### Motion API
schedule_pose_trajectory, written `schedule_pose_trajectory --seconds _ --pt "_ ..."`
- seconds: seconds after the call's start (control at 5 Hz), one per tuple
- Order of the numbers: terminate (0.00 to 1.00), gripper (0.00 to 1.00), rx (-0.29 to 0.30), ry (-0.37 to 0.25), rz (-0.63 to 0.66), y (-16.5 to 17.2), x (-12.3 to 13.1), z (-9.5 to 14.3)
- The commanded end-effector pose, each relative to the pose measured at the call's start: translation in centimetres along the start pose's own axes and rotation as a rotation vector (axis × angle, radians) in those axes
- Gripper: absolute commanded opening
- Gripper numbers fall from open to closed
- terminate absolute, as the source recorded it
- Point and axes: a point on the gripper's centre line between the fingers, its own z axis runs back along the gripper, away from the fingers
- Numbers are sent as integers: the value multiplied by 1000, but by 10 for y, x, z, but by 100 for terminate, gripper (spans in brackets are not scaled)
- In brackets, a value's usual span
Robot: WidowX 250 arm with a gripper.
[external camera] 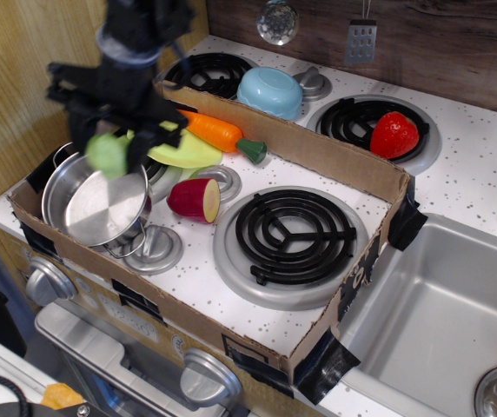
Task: Take broccoli out of pan
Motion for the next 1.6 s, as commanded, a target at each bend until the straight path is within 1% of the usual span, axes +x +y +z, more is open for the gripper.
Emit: schedule_pose_trajectory --seconds 0.0,0.2,0.4,0.6,0.8,1.0,1.4 --pt "0 0 -63 -194 71 -45 21 48" --pt "0 0 -166 -160 57 -61 29 50" --pt "0 0 -231 -140 90 -71 19 39" --pt "0 0 -319 -128 167 -81 -1 22" --pt "0 0 -375 -97 210 -90 -17 8" --pt "0 0 -375 -79 203 -91 -24 -7" --pt "0 0 -349 -60 185 -86 -33 -47"
